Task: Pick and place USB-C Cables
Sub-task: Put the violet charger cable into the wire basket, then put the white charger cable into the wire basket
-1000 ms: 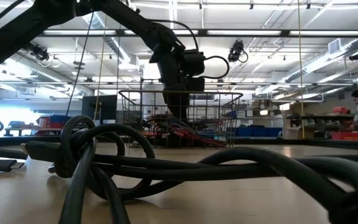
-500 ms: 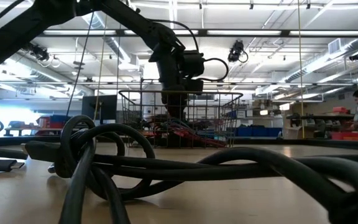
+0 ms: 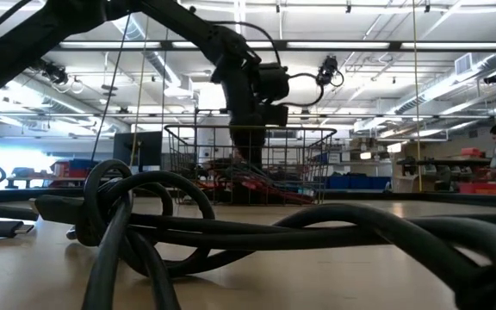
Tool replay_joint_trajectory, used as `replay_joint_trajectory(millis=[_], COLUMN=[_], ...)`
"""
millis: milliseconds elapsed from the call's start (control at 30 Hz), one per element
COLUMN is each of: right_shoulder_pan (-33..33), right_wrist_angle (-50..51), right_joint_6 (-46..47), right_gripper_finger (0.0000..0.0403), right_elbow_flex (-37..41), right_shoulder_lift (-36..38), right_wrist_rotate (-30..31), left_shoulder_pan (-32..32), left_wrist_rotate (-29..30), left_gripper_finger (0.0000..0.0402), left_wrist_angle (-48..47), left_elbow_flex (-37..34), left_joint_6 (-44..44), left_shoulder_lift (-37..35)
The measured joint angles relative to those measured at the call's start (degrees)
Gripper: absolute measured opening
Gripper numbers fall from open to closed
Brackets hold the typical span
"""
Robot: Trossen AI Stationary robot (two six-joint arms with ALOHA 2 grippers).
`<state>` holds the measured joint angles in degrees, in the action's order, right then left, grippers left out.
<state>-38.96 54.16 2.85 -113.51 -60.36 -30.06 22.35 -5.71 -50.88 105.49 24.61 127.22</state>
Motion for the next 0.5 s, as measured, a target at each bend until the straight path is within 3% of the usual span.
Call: replay_joint_trajectory(millis=[267, 500], right_shoulder_pan=[0.00, -0.01], right_wrist_angle=[0.47, 2.63], right_joint_6=[0.00, -1.25], right_gripper_finger=[0.0135, 0.0135], right_elbow_flex=[0.00, 0.00], right_shoulder_lift=[0.02, 0.04], right_wrist_rotate=[-0.17, -0.17], left_shoulder_pan=[0.30, 0.41], left_wrist_rotate=[5.75, 9.19], left_gripper_finger=[0.0129, 0.0130], left_wrist_angle=[-4.64, -16.39], left_elbow_flex=[13.37, 29.06], left_joint_6=[0.01, -3.16], left_shoulder_lift=[-0.04, -0.05])
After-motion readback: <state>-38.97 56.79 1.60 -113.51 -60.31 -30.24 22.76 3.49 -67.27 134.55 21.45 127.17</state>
